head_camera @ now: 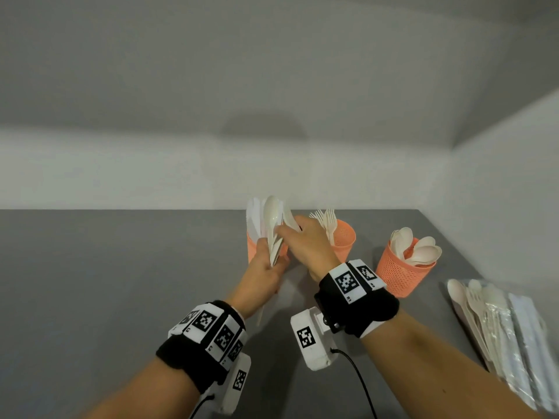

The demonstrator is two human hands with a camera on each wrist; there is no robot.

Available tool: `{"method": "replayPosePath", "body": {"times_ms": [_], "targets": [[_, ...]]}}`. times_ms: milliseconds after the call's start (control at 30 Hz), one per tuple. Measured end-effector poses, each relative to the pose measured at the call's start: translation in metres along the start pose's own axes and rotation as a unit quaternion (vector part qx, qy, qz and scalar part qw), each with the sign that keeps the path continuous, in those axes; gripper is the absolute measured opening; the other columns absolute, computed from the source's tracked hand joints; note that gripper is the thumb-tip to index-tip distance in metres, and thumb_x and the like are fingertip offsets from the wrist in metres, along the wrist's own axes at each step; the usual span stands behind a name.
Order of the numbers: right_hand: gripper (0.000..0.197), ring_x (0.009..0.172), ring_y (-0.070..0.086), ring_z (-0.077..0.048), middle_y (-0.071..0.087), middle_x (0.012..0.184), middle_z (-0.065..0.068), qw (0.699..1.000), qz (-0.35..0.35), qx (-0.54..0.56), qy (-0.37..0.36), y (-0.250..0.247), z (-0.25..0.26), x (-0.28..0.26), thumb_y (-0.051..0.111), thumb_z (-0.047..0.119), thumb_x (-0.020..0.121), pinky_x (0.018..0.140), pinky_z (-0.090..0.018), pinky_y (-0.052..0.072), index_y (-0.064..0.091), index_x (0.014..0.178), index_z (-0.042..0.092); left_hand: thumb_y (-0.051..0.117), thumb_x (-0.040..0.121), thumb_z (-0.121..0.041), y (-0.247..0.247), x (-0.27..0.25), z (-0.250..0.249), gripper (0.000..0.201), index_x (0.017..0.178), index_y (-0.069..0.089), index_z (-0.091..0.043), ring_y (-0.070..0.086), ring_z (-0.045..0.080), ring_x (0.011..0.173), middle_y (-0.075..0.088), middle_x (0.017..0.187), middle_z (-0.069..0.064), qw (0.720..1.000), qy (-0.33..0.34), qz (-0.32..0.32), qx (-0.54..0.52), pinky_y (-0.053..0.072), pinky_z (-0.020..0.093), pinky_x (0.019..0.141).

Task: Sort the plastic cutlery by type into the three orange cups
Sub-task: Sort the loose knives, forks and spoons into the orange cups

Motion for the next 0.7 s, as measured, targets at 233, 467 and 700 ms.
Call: {"method": "replayPosePath", "body": {"times_ms": [233,467,700], "targets": [[0.020,0.045,0.042,-0.003,0.047,0.062,0.003,0.999,0.001,0.007,0.043,-0.018,-0.013,0.003,0.043,0.015,0.090,0.044,-0.018,0.030,0.048,0.072,0.018,0.044,0.097,-0.028,0.010,-0.003,-0.001,0.023,0.116,0.036,-0.019,0.037,0.007,0.054,0.038,0.072,0.001,0.999,-0.011,0.043,-0.030,0.036,0.025,0.051],[0.019,0.069,0.061,-0.023,0.061,0.087,-0.015,0.927,-0.155,0.328,0.091,-0.071,-0.012,0.022,0.028,0.001,0.092,0.054,-0.027,0.055,0.037,0.106,0.010,0.039,0.099,-0.026,0.017,0.002,0.002,0.030,0.070,0.039,-0.016,0.028,0.007,0.042,0.031,0.058,0.000,0.993,-0.034,0.079,-0.082,0.030,0.020,0.044],[0.028,0.065,0.055,-0.011,0.048,0.082,0.000,0.941,-0.288,0.174,-0.034,-0.119,-0.022,0.070,0.026,0.004,0.096,0.074,-0.024,0.051,0.036,0.123,0.004,0.043,0.097,-0.032,0.010,0.013,0.005,0.042,0.060,0.036,-0.014,0.025,0.009,0.040,0.029,0.050,-0.002,0.987,-0.083,0.046,-0.129,0.025,0.022,0.043]]}}
Point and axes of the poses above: each hand's wrist, its own x-axis towards the middle knuckle, its own y-axis out of the palm, z = x × y, the point moved 4 cm from there along x, towards the middle knuckle
